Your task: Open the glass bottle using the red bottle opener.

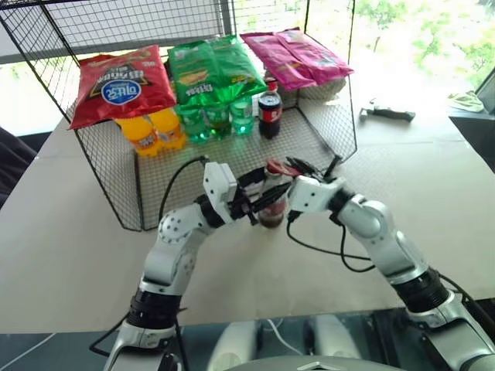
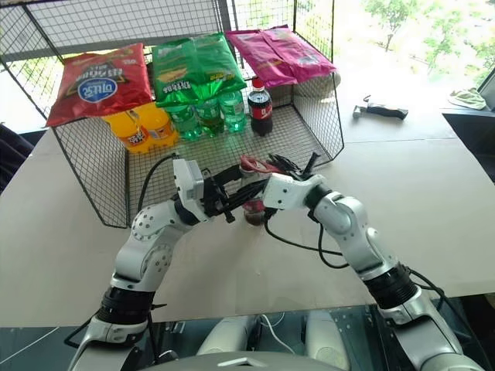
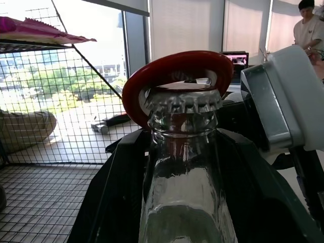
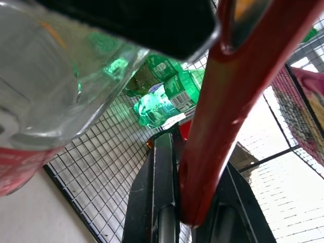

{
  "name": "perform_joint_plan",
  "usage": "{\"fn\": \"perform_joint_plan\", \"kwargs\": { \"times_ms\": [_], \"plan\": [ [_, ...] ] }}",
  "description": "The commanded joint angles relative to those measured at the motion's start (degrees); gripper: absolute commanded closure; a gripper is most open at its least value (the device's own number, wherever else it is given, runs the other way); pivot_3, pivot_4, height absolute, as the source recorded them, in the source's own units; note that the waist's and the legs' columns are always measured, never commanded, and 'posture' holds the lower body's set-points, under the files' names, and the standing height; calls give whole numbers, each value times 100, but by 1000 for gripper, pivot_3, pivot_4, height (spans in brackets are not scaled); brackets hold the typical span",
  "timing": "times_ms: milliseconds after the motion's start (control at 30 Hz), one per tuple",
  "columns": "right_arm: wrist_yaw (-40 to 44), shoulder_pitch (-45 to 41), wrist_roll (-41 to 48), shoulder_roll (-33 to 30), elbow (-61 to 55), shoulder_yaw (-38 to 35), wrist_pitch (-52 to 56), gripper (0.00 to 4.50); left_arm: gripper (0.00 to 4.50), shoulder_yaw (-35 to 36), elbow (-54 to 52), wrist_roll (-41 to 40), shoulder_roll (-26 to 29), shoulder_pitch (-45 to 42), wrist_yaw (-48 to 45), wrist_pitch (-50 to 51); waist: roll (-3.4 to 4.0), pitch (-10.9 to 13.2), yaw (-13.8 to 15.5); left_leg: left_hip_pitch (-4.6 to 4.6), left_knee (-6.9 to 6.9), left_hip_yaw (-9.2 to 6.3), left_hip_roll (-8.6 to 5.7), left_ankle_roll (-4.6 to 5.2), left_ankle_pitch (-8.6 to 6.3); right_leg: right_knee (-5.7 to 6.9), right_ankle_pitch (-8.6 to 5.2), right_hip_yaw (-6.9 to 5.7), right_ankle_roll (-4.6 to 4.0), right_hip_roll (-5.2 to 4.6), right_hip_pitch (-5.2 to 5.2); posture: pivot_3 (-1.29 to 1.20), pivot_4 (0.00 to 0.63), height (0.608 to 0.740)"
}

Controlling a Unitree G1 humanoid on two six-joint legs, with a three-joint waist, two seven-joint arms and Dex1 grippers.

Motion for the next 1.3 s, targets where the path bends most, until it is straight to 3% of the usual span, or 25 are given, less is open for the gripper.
{"fn": "perform_joint_plan", "kwargs": {
  "times_ms": [33,400,767,1300],
  "plan": [
    [-175,46,-307,-61,-55,62,-395,4500,2822,-64,185,139,72,75,16,133,-1,-1,0,0,0,0,0,0,0,0,0,0,0,1,1,0,150,740],
    [-619,-253,-1462,-191,-158,-69,-400,4500,2822,-77,313,119,72,26,-59,137,-1,-1,4,0,0,0,0,0,0,-1,0,-1,0,2,1,0,150,740],
    [-703,-138,-1470,-194,-270,-191,-437,4500,2822,-58,330,123,98,37,-63,140,-1,-1,4,0,0,-1,0,0,0,-1,0,-1,0,2,1,0,150,740],
    [-601,-672,-1419,-645,-245,-581,-620,4500,2822,-93,293,121,98,90,-50,163,0,0,16,-4,-1,-2,-1,0,0,-6,0,-3,0,0,1,0,150,740]
  ]
}}
